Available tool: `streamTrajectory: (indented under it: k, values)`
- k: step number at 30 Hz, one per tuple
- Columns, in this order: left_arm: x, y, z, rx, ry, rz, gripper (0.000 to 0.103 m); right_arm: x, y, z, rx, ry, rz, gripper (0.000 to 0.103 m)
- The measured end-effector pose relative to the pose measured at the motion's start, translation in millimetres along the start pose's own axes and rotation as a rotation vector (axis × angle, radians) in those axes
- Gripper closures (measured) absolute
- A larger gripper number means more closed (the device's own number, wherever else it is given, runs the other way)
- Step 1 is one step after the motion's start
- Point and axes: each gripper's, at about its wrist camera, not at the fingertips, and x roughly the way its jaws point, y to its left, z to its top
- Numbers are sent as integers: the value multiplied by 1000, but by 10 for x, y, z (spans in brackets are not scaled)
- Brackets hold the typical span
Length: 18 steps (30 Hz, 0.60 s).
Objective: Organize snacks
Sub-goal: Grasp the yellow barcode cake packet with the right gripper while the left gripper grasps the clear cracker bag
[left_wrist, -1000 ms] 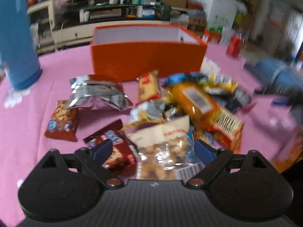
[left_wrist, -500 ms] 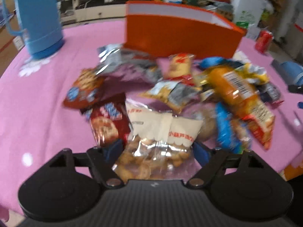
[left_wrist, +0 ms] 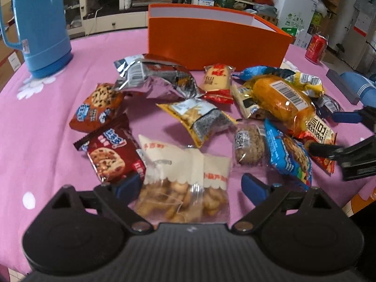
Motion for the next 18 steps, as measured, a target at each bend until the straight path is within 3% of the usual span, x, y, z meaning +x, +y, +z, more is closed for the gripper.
streamTrajectory:
  k: [4,6,8,9,10,12,14,18]
  values:
    - [3,38,-1,-5,-8,-11,11,257,76,-41,-30,65,-34,9]
    - [-2,37,5,-6,-13,-15,11,312,-68,-89,79,74,42,9]
    - [-29,35,11,-1,-20,-19,11,314,-125,-127,81,59,38,9]
    - [-46,35,12,2,-24,-21,11,310,-135,-118,90,77,39,10]
    - [-60,37,9,4,-27,-23,11,258,-150,-111,129,81,28,23]
    - [-72,32,-4,17,-29,-26,11,19,-131,-92,138,1,34,25]
    - [-68,11,-13,38,-28,-28,11,-211,-9,-6,104,-66,14,11]
    - [-87,-11,-31,67,-30,-44,11,-279,285,287,51,-113,30,11]
